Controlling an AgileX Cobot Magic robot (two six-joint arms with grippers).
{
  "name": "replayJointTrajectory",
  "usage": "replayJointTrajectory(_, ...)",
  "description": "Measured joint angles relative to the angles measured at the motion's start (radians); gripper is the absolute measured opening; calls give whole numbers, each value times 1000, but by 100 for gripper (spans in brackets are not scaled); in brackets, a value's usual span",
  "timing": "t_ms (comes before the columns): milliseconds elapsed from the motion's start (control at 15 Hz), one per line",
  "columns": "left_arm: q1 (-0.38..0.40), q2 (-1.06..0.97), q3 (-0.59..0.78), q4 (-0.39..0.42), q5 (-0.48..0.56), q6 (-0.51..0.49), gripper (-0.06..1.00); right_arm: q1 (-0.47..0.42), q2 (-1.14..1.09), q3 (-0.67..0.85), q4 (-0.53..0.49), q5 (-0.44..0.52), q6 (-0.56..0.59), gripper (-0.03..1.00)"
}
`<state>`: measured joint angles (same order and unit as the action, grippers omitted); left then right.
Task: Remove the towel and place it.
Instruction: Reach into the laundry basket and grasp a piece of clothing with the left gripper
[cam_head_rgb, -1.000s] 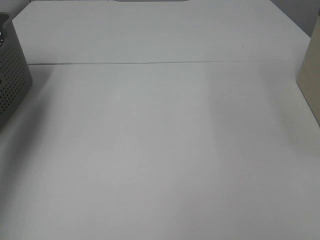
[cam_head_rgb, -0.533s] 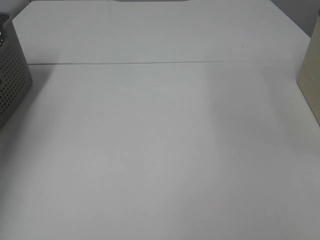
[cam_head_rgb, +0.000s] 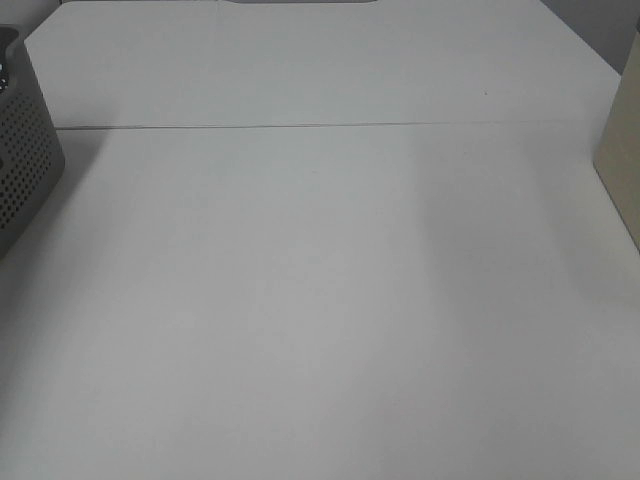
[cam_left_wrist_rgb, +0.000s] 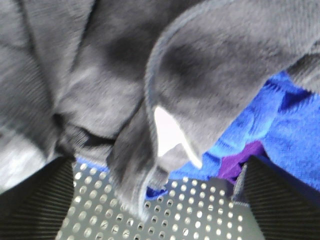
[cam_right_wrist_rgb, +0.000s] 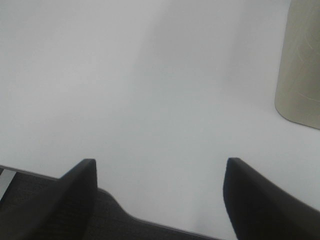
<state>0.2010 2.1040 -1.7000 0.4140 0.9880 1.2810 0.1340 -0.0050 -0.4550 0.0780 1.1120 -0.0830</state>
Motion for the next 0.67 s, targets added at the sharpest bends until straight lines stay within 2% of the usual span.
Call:
replayJointTrajectory(467,0,36,0,3,-7,0,70,0,0,0,0,0,0,69)
replayJointTrajectory(533,0,36,0,6,-8,0,64,0,0,0,0,0,0,69)
replayJointTrajectory(667,6,36,0,11,-11,0,45,0,0,0,0,0,0,69)
